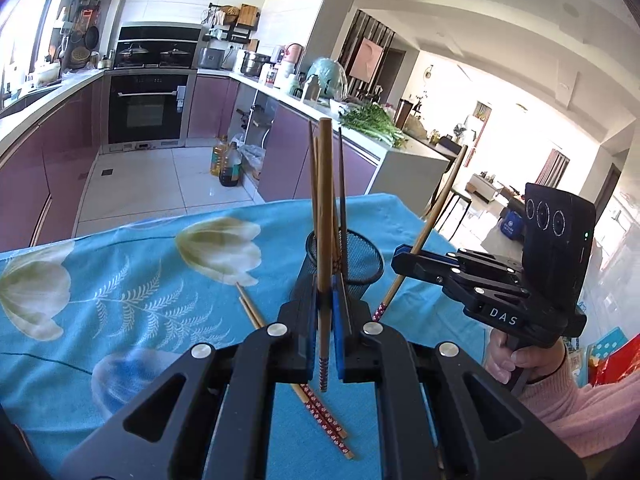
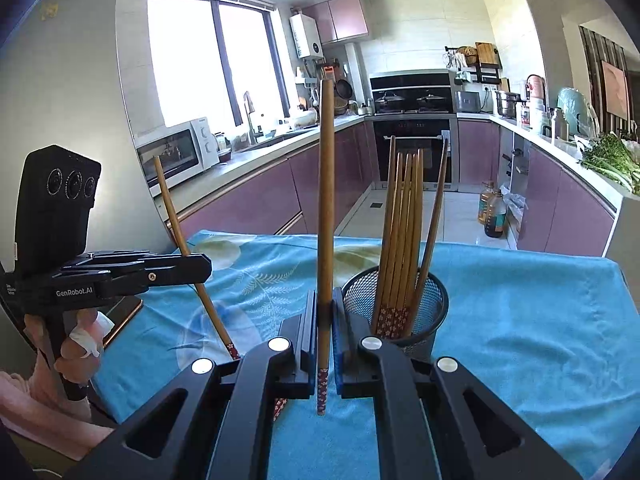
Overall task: Organize utensils
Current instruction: 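Lower both upright chopsticks into the black mesh cup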
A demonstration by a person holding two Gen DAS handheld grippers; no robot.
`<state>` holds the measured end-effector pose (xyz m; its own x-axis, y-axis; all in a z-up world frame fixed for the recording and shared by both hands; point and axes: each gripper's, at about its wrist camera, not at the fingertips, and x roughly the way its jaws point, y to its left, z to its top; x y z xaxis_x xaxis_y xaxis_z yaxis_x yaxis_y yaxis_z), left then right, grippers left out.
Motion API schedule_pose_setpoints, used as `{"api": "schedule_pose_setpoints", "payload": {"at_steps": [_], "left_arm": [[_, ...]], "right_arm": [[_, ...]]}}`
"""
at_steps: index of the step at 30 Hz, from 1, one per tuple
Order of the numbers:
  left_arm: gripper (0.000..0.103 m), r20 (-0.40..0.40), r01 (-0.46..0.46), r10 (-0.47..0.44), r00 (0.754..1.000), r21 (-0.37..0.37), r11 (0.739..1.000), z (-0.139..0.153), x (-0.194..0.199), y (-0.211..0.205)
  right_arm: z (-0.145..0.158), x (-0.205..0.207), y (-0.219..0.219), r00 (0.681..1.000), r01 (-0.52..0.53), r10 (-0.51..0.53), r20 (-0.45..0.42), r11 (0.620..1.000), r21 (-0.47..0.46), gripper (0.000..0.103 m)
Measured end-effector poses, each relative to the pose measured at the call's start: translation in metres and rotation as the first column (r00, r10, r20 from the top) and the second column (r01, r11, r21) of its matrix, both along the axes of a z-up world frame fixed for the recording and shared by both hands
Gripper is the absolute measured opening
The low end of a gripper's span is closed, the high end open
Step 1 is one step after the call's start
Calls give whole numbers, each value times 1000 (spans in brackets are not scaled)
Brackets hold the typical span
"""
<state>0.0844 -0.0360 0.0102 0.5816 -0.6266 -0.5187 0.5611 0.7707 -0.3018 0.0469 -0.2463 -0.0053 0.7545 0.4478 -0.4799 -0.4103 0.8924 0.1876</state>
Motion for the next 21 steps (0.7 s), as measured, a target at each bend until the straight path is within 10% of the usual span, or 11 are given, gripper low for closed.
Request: {"api": "schedule_pose_setpoints", "payload": {"at_steps": [21], "left_arm": [[7, 106, 38, -34, 994, -36, 999, 41, 13, -29]], "right_arm": [[30, 2, -7, 995, 27, -25, 100, 999, -17, 6]]}}
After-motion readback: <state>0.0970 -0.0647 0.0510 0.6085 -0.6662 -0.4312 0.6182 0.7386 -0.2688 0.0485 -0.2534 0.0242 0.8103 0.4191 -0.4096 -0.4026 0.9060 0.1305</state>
